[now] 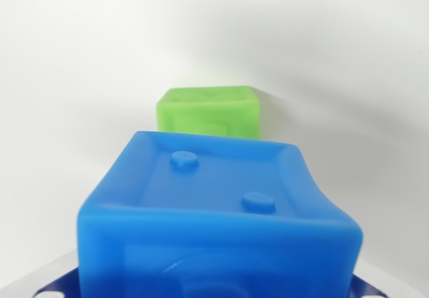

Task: Stack cube

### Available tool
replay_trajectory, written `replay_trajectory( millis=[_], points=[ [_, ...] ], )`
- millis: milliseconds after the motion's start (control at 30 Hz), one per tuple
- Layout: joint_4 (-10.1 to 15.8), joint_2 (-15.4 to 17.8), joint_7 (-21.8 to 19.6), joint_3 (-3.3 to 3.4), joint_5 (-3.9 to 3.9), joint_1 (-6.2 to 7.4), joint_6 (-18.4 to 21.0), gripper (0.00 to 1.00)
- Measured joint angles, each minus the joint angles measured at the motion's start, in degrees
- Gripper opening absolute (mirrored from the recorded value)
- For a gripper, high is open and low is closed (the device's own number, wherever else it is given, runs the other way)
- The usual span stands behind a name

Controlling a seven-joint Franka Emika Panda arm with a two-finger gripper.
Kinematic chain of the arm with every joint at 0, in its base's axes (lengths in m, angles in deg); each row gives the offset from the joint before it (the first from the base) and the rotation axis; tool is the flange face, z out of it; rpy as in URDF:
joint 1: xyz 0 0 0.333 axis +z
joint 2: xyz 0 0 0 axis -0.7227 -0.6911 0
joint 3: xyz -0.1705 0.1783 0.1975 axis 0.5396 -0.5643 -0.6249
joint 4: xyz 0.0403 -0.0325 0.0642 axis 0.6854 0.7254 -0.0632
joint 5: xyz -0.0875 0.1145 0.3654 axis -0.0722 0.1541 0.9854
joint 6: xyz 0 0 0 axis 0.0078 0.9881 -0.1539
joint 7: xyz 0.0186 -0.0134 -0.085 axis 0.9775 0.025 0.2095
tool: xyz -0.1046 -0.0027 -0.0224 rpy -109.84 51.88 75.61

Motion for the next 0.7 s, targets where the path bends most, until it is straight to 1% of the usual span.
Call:
replay_trajectory(
  millis=[133, 233, 333, 700],
  points=[
    [0.4, -0.9, 0.0, 0.0, 0.0, 0.09, -1.6, 0.0],
    [0.3, -3.3, 0.0, 0.0, -0.07, 0.09, -3.6, 0.0],
    [0.2, -5.3, -0.1, 0.0, -0.26, 0.09, -5.3, 0.0],
    [-0.2, -9.9, -0.8, 0.27, -1.19, 0.1, -9.7, 0.0]
  ],
)
